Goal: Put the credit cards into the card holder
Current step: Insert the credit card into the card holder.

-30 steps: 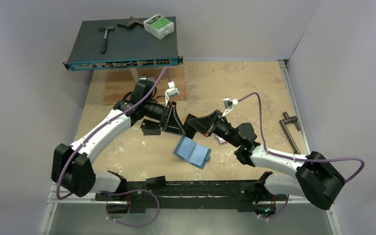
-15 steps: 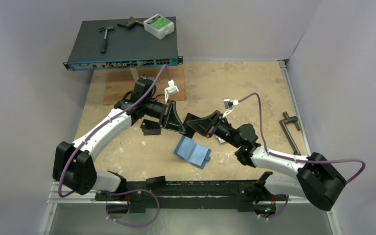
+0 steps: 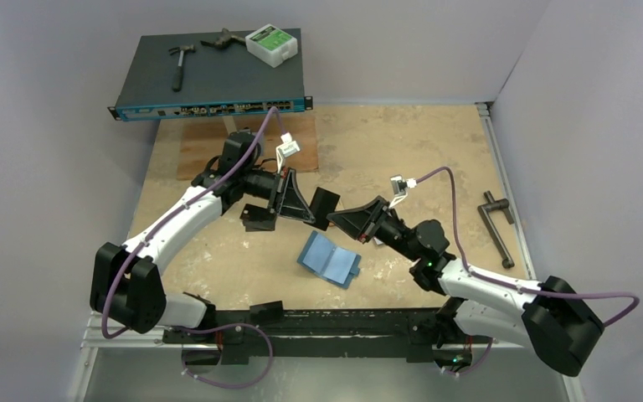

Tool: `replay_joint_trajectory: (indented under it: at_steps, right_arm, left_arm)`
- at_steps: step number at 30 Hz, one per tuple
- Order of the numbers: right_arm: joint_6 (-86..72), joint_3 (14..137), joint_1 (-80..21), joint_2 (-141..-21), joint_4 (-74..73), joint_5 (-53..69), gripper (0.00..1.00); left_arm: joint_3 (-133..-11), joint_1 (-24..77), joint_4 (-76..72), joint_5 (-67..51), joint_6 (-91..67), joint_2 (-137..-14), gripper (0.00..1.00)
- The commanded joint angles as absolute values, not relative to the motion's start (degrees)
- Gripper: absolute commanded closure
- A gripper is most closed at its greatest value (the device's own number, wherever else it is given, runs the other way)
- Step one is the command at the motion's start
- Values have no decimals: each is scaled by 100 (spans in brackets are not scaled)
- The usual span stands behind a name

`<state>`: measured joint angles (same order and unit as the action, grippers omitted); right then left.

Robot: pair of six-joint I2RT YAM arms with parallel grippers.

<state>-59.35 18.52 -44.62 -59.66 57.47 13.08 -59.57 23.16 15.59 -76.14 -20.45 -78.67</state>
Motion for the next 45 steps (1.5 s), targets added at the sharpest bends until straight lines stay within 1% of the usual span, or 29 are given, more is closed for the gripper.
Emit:
replay_joint_trajectory:
  at_steps: [1,3,7,9,10,11,12,13,14,15,20,23,24,25,26,27,29,30,35,41,43,44,45]
  right_arm:
    - [-5897,2024,-4477,-6174,6009,1399,82]
    - [-5913,2051,-4477,-6272,6085,1439,91]
    - [-5946,2024,-4480,-6338,6209,1439,100]
    - [-5954,1982,-4474,-6277,6219,1399,100]
    - [-5958,1942,-4474,-6225,6185,1344,100]
    - [-5955,1904,-4477,-6137,6063,1295,100]
    - [-5939,1891,-4478,-6038,5842,1243,100]
    - [-5908,1890,-4479,-5899,5465,1183,100]
    - [-5902,1890,-4476,-5751,5043,1076,100]
    - [-5886,1867,-4475,-5533,4586,1004,100]
    - [-5996,1453,-4478,-4812,2912,1089,100]
    - [-6014,1291,-4480,-4516,2156,1246,100]
    - [-6041,1227,-4478,-4478,2036,1308,100]
    - [-6104,1164,-4481,-4482,1950,1394,100]
    - [-6144,1108,-4482,-4533,1885,1504,100]
    - [-6150,1073,-4478,-4595,1854,1572,100]
    - [-6121,1055,-4477,-4851,1804,1714,100]
    - [-6124,1055,-4477,-5005,1831,1853,100]
    - [-6133,1007,-4475,-5776,2190,2195,100]
    - [-6150,920,-4452,-6114,2346,2315,100]
    - [-6145,898,-4429,-6206,2439,2335,100]
    - [-6133,902,-4406,-6259,2469,2345,100]
    - [-6119,905,-4387,-6312,2503,2361,100]
  left_arm:
    - [-5931,2293,1340,-7785,-2118,-7739,100]
    - [-5920,2294,1345,-7787,-2127,-7735,100]
    - [-5915,2303,1472,-7779,-2017,-7759,100]
    - [-5936,2307,1649,-7743,-1910,-7813,100]
    - [-5968,2311,1788,-7704,-1819,-7857,97]
    - [-5994,2311,1980,-7620,-1705,-7901,82]
    - [-6036,2312,2254,-7470,-1513,-7935,63]
    - [-6053,2304,2481,-7298,-1316,-7952,48]
    - [-6037,2303,2617,-7128,-1119,-7954,41]
    - [-5957,2298,2672,-6969,-1048,-7968,41]
    - [-5534,2294,2412,-6302,-1086,-8303,61]
    - [-5453,2311,2343,-5979,-1077,-8780,63]
    - [-5430,2318,2303,-5910,-1095,-8954,61]
    - [-5424,2327,2295,-5803,-1092,-9111,56]
    - [-5425,2347,2285,-5700,-1090,-9248,47]
    - [-5426,2367,2293,-5601,-1076,-9373,36]
    - [-5415,2393,2273,-5524,-1064,-9574,6]
    - [-5412,2405,2257,-5514,-1064,-9632,1]
    - [-5334,2477,2129,-5475,-1123,-9732,0]
    - [-5269,2645,2162,-5175,-1060,-9845,0]
    - [-5283,2700,2163,-5118,-1024,-9884,5]
    - [-5275,2737,2158,-5063,-1008,-9900,9]
    - [-5269,2758,2155,-5013,-999,-9917,15]
